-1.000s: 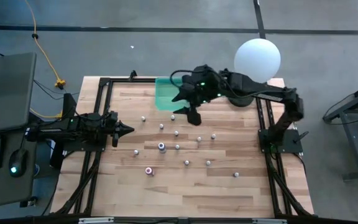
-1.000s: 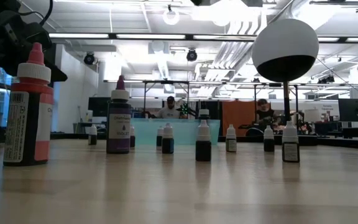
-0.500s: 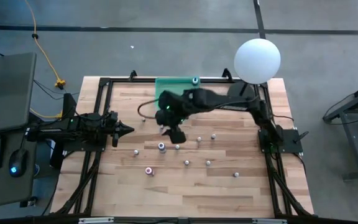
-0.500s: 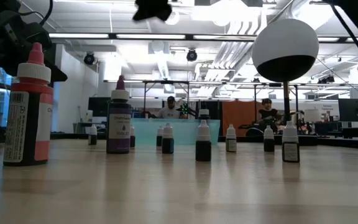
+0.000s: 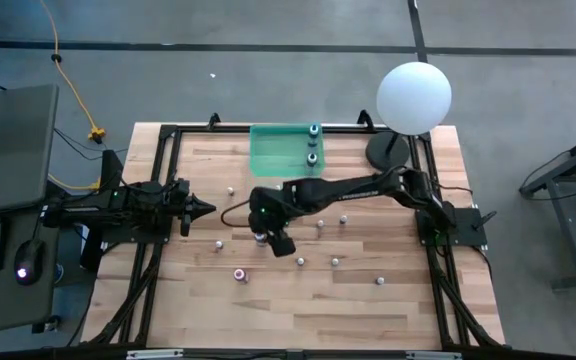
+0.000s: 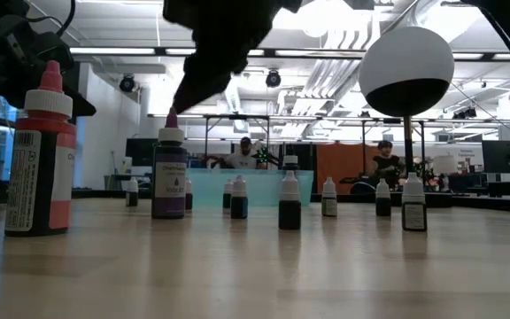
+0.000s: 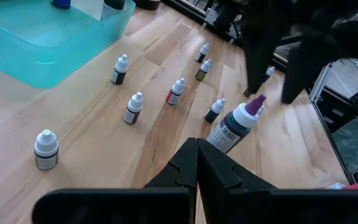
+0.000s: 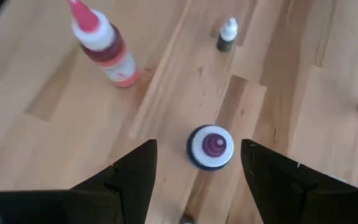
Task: Pick & Place food coloring
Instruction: Put the large purple food coloring into the bin
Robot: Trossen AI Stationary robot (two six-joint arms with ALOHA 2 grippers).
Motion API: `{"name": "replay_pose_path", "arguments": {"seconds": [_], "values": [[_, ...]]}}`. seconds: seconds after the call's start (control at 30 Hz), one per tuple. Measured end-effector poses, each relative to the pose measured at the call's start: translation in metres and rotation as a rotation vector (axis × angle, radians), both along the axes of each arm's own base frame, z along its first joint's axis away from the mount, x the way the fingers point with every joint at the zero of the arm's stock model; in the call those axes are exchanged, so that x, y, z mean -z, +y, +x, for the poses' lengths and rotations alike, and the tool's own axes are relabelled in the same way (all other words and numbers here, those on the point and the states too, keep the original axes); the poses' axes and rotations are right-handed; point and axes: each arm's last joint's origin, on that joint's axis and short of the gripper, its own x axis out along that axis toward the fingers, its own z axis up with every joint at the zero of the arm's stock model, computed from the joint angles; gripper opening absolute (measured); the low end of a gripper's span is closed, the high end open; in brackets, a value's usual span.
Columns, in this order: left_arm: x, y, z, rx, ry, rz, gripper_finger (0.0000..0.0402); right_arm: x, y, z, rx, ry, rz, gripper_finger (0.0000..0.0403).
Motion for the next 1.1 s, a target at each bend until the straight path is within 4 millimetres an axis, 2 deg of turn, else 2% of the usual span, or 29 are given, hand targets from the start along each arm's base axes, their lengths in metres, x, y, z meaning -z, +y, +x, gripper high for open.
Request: {"name": "replay_pose_path", "arguments": {"seconds": [0.37, 0.7, 1.1], "values": [[0.0, 0.0, 0.0, 0.0, 0.0, 0.0, 0.0, 0.03, 0.002, 0.0, 0.072, -0.02, -0.003, 0.0224], [0.0, 0.0, 0.0, 0.0, 0.0, 0.0, 0.0, 0.026, 0.002, 0.004, 0.083, -0.077, 0.007, 0.0205], [0.0, 0.0, 0.0, 0.0, 0.0, 0.0, 0.0, 0.029, 0.001, 0.004, 0.086, -0.063, 0.001, 0.0204]]}}
